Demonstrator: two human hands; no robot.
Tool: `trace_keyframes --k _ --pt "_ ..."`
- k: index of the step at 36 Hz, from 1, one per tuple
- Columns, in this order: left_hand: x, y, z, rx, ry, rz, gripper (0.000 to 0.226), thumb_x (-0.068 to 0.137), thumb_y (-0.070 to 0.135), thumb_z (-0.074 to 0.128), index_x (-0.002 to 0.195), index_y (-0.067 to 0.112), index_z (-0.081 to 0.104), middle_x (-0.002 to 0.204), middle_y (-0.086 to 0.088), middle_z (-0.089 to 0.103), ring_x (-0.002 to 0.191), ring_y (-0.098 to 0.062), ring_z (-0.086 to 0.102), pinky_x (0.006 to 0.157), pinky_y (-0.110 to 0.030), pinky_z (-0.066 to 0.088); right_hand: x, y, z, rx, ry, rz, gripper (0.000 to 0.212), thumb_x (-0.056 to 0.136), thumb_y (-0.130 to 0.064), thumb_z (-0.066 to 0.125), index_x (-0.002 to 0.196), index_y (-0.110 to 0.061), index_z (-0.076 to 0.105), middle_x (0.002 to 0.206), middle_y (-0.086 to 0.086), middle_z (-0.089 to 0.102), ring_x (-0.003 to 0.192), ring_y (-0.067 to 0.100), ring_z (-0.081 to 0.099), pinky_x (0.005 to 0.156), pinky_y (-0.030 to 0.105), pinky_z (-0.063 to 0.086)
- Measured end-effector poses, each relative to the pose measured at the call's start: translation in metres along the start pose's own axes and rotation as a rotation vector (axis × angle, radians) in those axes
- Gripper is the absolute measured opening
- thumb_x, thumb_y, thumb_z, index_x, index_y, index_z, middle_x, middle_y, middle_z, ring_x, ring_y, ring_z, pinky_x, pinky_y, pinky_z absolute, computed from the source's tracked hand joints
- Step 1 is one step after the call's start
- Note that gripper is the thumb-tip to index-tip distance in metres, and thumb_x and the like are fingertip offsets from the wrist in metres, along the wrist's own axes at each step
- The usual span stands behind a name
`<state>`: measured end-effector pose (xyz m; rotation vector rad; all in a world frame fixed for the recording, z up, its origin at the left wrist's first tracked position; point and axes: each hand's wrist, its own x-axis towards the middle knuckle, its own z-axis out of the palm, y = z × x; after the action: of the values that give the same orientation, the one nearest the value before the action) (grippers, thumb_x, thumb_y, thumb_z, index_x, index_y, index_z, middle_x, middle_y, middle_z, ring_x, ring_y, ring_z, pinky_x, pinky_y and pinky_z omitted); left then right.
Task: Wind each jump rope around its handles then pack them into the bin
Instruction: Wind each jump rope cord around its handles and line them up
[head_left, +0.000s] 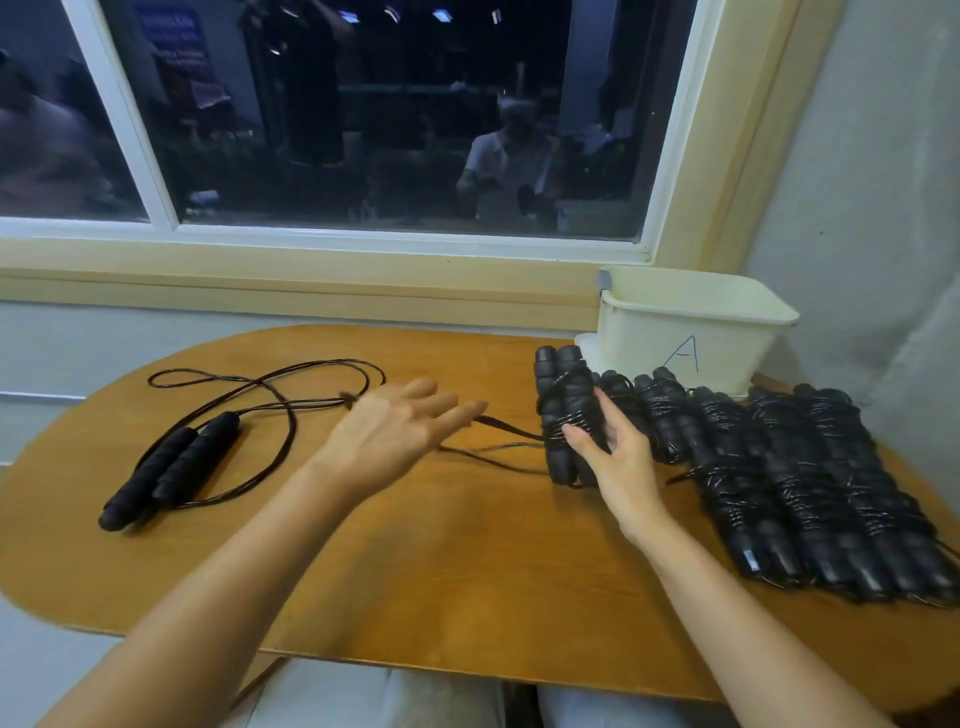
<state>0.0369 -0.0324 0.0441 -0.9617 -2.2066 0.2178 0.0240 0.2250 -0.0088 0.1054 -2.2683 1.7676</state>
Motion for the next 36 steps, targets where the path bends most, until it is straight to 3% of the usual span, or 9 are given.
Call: trace_keyframes --k 5,9,12,14,19,22,25,28,36 --pt "-0.005 -0.014 0.024 0.194 -0.192 -0.201 0.064 0.069 0.004 0.082 0.129 0.011 0.063 0.097 -0.005 0.066 0.094 -0.028 0.056 0.085 -0.043 0.036 -0.007 -0.009 0.020 -0.333 0.051 -0.215 0.070 0.087 -0.034 0.073 0.149 -0.028 0.042 0.122 -0.003 0.067 0.107 0.016 0.065 0.089 0.031 0.054" --pt "-0.014 0.021 0.046 -0.003 -0.418 -0.416 0.057 0.097 0.018 0.041 0.153 0.012 0.030 0.148 -0.008 0.045 0.140 -0.027 0.036 0.121 -0.046 0.003 -0.015 -0.011 0.040 -0.500 0.052 -0.375 0.072 0.084 -0.035 0.076 0.148 -0.022 0.044 0.131 0.002 0.065 0.106 0.020 0.067 0.081 0.023 0.046" --pt "-0.008 0.050 0.055 -0.445 -0.246 -0.585 0.065 0.099 0.046 0.012 0.155 0.015 0.026 0.146 -0.001 0.048 0.139 -0.015 0.036 0.119 -0.027 -0.005 -0.013 -0.010 0.047 -0.494 0.067 -0.376 0.073 0.084 -0.039 0.075 0.148 -0.023 0.044 0.126 0.003 0.068 0.100 0.021 0.069 0.077 0.024 0.048" --pt "0.002 0.062 0.058 -0.764 -0.147 -0.653 0.063 0.103 0.054 0.018 0.156 0.021 0.020 0.143 0.014 0.044 0.136 0.003 0.029 0.118 -0.019 -0.004 -0.009 -0.009 0.049 -0.423 0.076 -0.301 0.074 0.085 -0.042 0.073 0.150 -0.028 0.040 0.120 -0.001 0.070 0.099 0.019 0.068 0.080 0.028 0.053" --pt "0.028 0.059 0.062 -1.098 -0.076 -0.727 0.042 0.103 0.026 0.047 0.139 0.036 0.028 0.130 0.038 0.035 0.119 0.034 0.026 0.116 -0.018 0.010 0.007 -0.004 0.048 0.029 0.036 -0.127 0.070 0.085 -0.036 0.075 0.146 -0.041 0.040 0.129 -0.012 0.065 0.115 0.005 0.062 0.095 0.033 0.054" --pt "0.039 0.048 0.074 -1.324 0.035 -0.832 0.040 0.097 0.015 0.059 0.134 0.026 0.048 0.122 0.018 0.063 0.116 0.009 0.056 0.109 -0.033 0.043 0.019 0.003 0.043 0.195 0.031 -0.053 0.061 0.081 -0.050 0.076 0.135 -0.044 0.049 0.132 -0.004 0.064 0.122 0.011 0.060 0.100 0.043 0.052" --pt "0.050 0.039 0.084 -1.518 0.041 -0.951 0.035 0.091 0.007 0.064 0.126 0.012 0.058 0.108 -0.003 0.075 0.105 -0.013 0.069 0.093 -0.029 0.054 0.029 0.006 0.037 0.272 -0.005 -0.014 0.060 0.079 -0.052 0.073 0.134 -0.039 0.051 0.126 -0.003 0.068 0.117 0.010 0.064 0.100 0.042 0.053" --pt "0.059 0.035 0.095 -1.643 0.033 -1.029 0.029 0.087 0.002 0.067 0.114 0.010 0.062 0.098 -0.010 0.076 0.092 -0.016 0.072 0.082 -0.023 0.055 0.038 0.010 0.034 0.319 -0.040 0.015 0.057 0.081 -0.041 0.067 0.134 -0.037 0.049 0.128 -0.006 0.066 0.118 0.006 0.062 0.104 0.040 0.050" --pt "0.064 0.043 0.118 -1.737 0.120 -1.216 0.032 0.078 0.000 0.076 0.106 0.011 0.065 0.085 -0.006 0.077 0.076 -0.013 0.073 0.070 -0.019 0.054 0.050 0.034 0.036 0.244 -0.085 0.061 0.071 0.086 -0.063 0.061 0.149 -0.037 0.042 0.147 -0.019 0.048 0.136 -0.001 0.043 0.116 0.039 0.037"
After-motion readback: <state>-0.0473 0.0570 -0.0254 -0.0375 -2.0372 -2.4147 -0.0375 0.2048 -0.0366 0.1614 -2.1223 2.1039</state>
